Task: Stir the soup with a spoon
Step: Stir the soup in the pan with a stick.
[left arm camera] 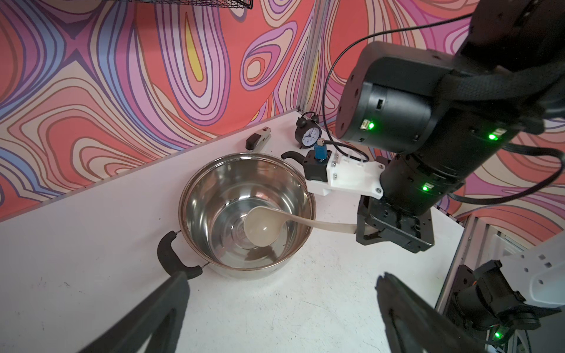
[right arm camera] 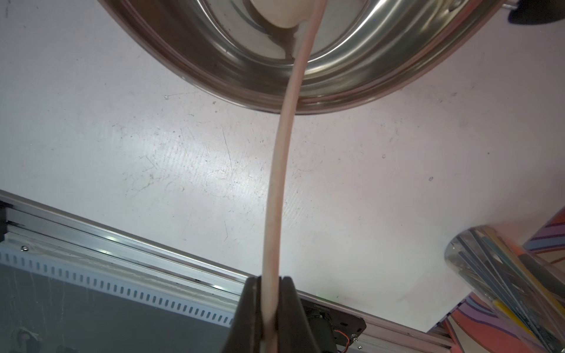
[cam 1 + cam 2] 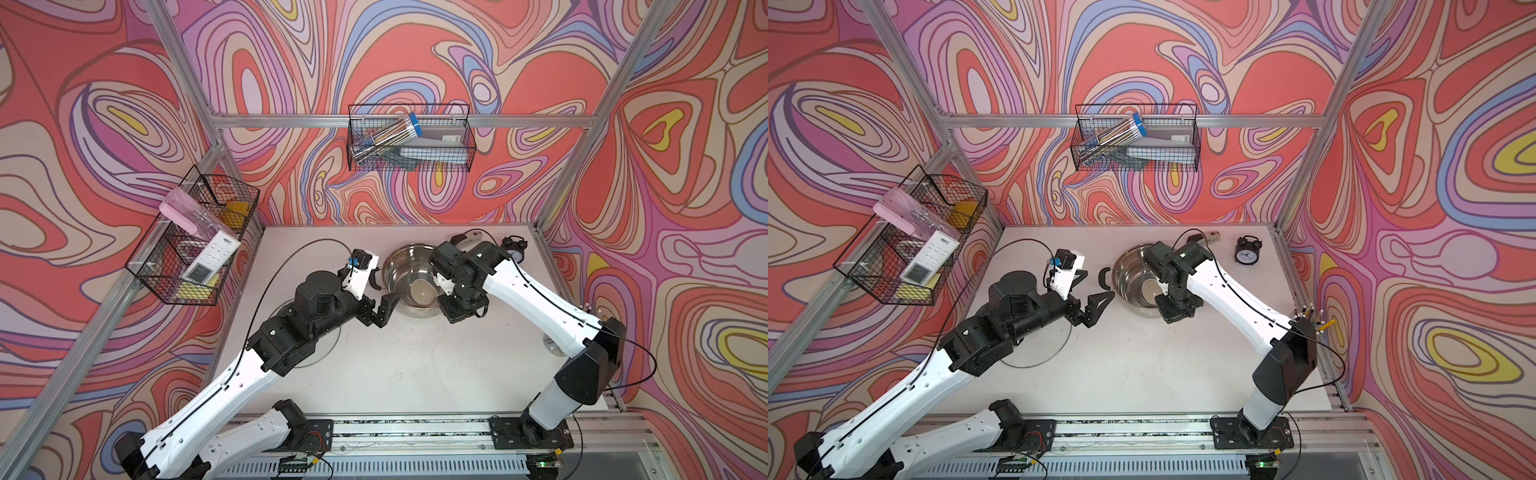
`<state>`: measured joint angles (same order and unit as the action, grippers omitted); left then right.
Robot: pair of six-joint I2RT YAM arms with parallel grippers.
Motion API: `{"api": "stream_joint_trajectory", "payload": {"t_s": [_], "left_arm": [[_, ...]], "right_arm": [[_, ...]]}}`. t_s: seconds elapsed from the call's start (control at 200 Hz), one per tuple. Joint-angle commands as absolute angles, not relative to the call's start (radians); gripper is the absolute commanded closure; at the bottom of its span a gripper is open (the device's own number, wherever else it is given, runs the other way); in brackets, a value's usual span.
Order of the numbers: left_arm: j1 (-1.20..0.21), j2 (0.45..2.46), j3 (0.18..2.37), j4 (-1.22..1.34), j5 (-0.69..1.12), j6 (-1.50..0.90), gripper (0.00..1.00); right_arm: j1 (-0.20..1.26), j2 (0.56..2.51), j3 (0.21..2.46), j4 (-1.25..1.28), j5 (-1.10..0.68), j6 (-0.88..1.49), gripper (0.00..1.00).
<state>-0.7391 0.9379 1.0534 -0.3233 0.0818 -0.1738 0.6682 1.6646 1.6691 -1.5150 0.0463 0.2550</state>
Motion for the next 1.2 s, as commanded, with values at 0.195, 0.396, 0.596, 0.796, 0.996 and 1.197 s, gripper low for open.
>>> {"api": "stream_joint_trajectory", "payload": {"t_s": [0.195,0.396,0.596,0.796,0.996,1.197], "left_arm": [[-0.742,0.936,1.042,-0.287,0.067,-0.186,0.01],[-0.742,0.93,1.043,-0.291,0.064,-0.197,0.01],[-0.744,0.922,1.038,-0.289,0.06,-0.206,0.01],[-0.745,0.931,1.041,-0.284,0.065,-0.209,0.01],[-0.746,0.929,1.035,-0.284,0.069,-0.216,0.01],[-0.746,0.922,1.017,-0.27,0.071,-0.219,0.01]], "right_arm": [[0.592,1.717,1.718,-1.482,0.162,0.259,1.0],[0.581,1.831,1.814,-1.463,0.168,0.223,1.0],[0.58,1.938,1.953,-1.456,0.045,0.211,1.0],[0.613,1.96,2.0,-1.44,-0.067,0.231,1.0],[0.659,1.919,1.946,-1.454,-0.099,0.241,1.0],[0.672,1.813,1.832,-1.465,-0.089,0.281,1.0]]}}
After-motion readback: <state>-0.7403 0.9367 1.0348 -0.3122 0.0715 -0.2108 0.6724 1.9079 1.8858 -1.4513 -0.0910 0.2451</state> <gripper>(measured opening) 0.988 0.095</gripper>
